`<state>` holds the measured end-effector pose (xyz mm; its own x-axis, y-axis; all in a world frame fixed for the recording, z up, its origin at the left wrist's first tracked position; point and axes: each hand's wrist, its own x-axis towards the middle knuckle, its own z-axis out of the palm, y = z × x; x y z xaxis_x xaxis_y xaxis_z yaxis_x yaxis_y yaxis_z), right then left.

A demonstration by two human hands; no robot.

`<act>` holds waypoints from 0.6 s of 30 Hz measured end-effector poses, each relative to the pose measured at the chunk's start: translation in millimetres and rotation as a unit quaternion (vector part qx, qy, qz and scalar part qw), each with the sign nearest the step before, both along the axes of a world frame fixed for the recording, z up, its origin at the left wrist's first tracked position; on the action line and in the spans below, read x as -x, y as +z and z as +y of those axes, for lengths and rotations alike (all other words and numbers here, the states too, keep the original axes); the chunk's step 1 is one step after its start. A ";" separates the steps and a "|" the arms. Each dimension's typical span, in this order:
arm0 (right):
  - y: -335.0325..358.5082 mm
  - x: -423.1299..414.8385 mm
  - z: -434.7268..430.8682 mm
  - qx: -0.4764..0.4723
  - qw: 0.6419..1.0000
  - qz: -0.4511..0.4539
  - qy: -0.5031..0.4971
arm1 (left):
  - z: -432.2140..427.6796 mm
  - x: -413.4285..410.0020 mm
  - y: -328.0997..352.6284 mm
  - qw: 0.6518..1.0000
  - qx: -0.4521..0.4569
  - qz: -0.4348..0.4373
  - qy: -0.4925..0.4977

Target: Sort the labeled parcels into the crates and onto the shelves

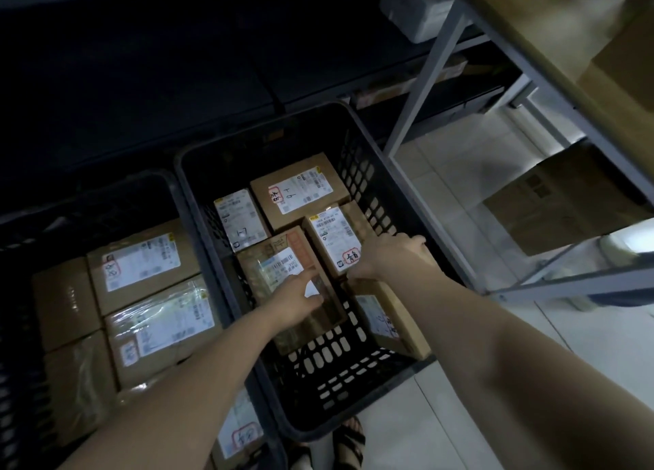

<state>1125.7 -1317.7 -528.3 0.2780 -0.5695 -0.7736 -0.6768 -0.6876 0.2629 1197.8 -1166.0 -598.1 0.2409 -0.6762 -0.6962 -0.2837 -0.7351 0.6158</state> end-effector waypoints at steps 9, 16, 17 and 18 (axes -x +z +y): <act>-43.2 41.6 10.3 -0.007 0.992 -0.096 -0.086 | 7.7 5.8 -22.0 1.000 -0.001 0.023 0.018; -40.5 53.9 13.5 -0.021 0.983 -0.134 -0.127 | 9.4 16.5 -21.1 1.000 -0.003 0.001 0.006; -34.6 53.6 11.2 -0.019 0.984 -0.135 -0.113 | 9.6 17.0 -20.0 1.000 -0.003 0.001 0.004; -28.5 53.4 8.2 -0.018 0.986 -0.133 -0.095 | 9.5 17.1 -18.9 1.000 -0.003 0.001 0.003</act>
<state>1072.3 -1309.5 -556.8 0.3651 -0.6046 -0.7079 -0.8359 -0.5476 0.0365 1180.7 -1156.4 -617.0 0.2436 -0.6699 -0.7014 -0.2777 -0.7411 0.6113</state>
